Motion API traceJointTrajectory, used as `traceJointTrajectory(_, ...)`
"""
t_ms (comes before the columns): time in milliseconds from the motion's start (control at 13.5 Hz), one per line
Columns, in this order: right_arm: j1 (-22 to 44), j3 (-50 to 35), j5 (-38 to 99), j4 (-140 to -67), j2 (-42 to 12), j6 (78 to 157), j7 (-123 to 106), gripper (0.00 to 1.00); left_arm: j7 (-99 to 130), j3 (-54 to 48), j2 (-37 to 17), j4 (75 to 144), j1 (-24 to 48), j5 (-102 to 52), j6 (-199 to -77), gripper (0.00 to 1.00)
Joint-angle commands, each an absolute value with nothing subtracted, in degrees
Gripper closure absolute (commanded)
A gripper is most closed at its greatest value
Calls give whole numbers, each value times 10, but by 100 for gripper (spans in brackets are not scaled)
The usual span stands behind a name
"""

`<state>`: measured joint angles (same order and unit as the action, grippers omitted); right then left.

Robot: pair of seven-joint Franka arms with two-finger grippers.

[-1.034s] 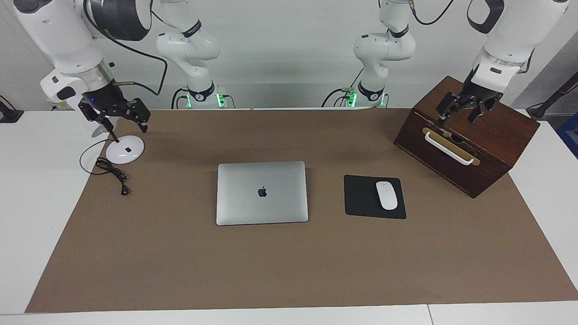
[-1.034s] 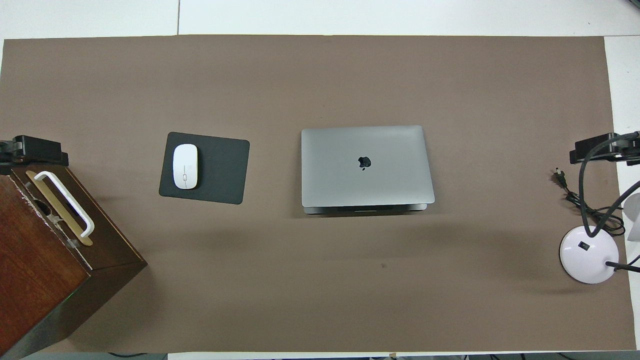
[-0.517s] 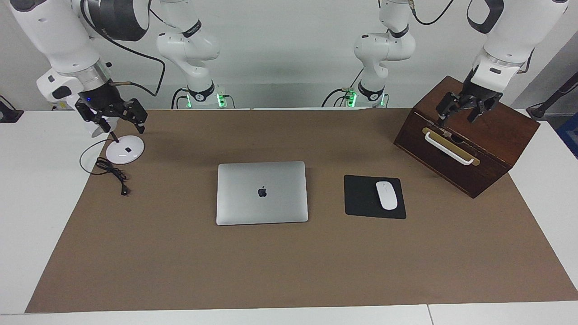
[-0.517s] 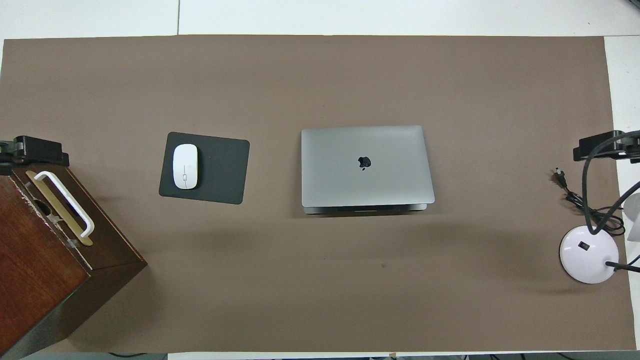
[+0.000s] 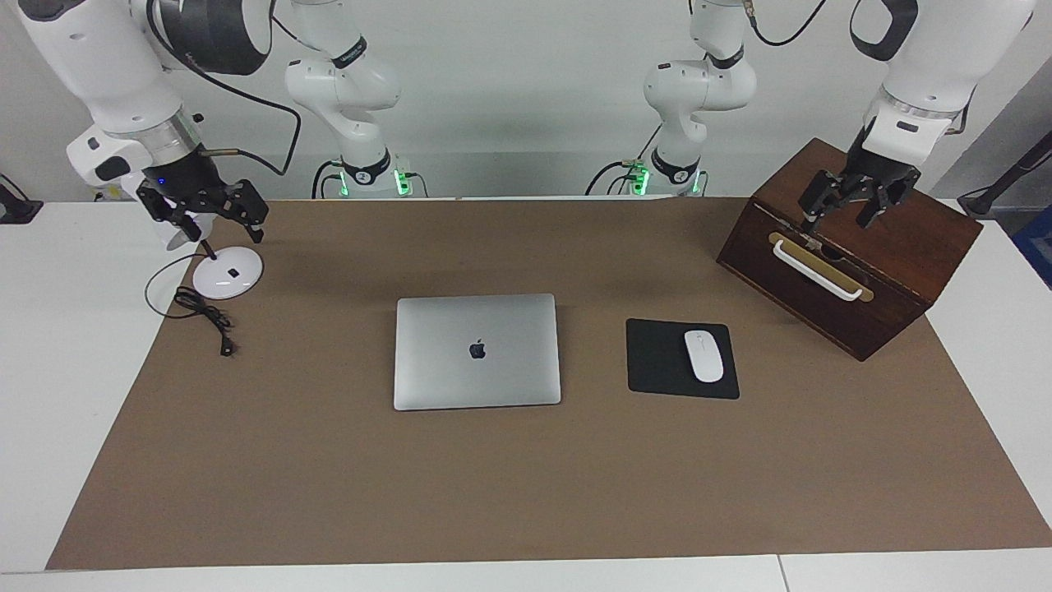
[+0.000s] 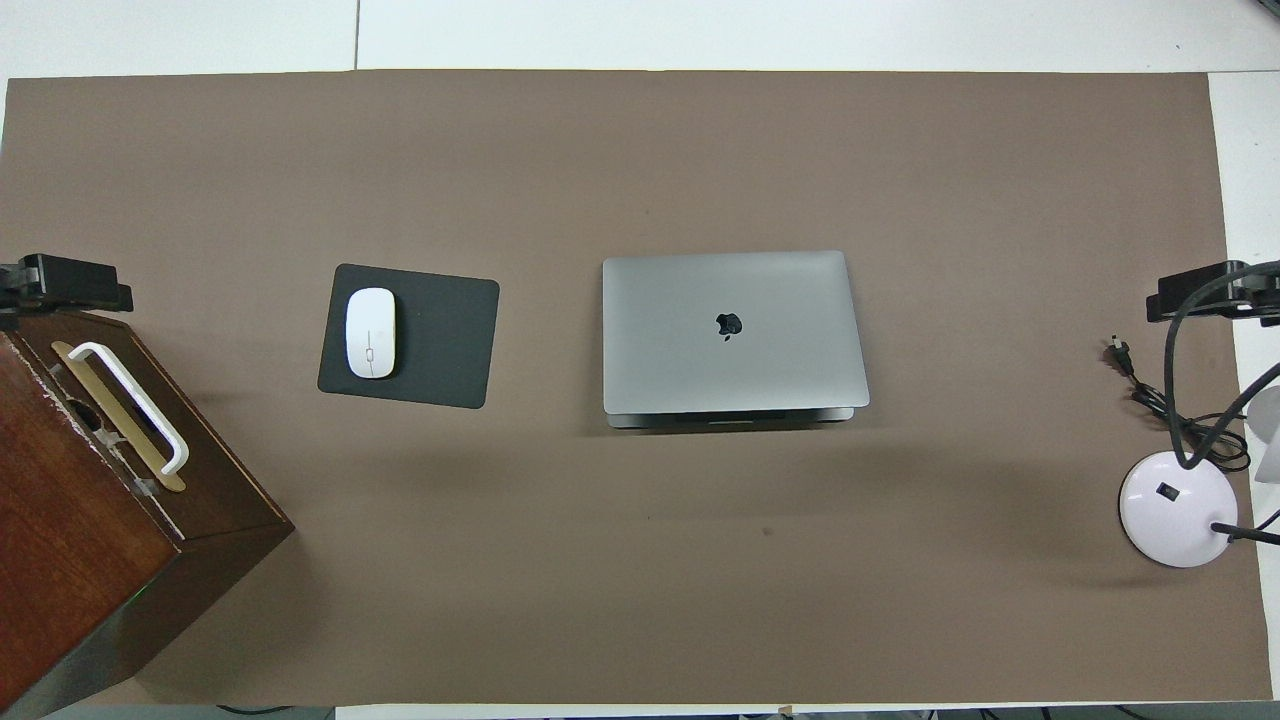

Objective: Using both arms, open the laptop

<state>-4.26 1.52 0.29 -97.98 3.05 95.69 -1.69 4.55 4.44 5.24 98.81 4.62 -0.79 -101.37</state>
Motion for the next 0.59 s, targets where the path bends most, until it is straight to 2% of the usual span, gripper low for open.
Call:
traceJointTrajectory(0,-52,10,-1,-996,42,975,-32,0,58,43,59,1010,42,-14,-1047,83)
traceJointTrajectory(74,-53,10,0,-996,42,975,-35,0,58,43,61,1012,42,-14,-1052,100)
traceJointTrajectory(517,-61,10,0,-996,41,983,-81,0,65,45,57,1006,40,-14,-1065,100)
